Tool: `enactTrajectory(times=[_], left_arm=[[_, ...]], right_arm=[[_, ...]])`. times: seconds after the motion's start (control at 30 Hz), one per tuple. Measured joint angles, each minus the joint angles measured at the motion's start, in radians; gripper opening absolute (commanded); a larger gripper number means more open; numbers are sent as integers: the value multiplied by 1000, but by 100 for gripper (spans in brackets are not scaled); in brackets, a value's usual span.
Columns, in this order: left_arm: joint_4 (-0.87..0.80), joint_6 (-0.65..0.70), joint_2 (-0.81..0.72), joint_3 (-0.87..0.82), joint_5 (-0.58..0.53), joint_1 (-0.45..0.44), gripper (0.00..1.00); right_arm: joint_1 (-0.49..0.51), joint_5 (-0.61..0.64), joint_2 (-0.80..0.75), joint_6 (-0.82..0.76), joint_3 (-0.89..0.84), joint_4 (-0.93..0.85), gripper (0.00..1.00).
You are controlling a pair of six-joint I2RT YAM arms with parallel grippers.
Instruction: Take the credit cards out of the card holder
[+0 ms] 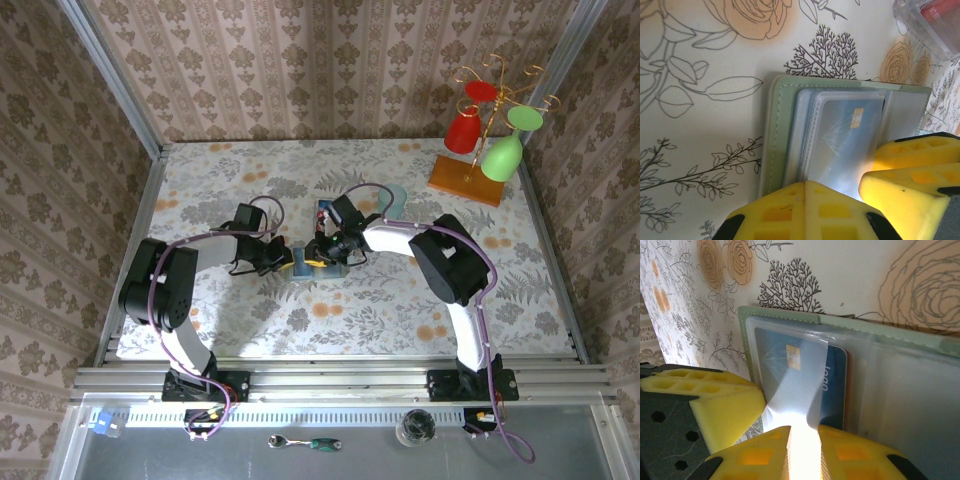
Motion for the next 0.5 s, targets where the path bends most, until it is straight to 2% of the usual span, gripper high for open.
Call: enactTrajectory(times=[0.3, 0.5], left_arm=[[1, 0, 0, 0, 0, 0, 0], [1, 2, -2, 0, 0, 0, 8]], right_arm=[[0, -9, 12, 2, 16, -1, 21], [3, 25, 12, -13, 29, -46, 21]])
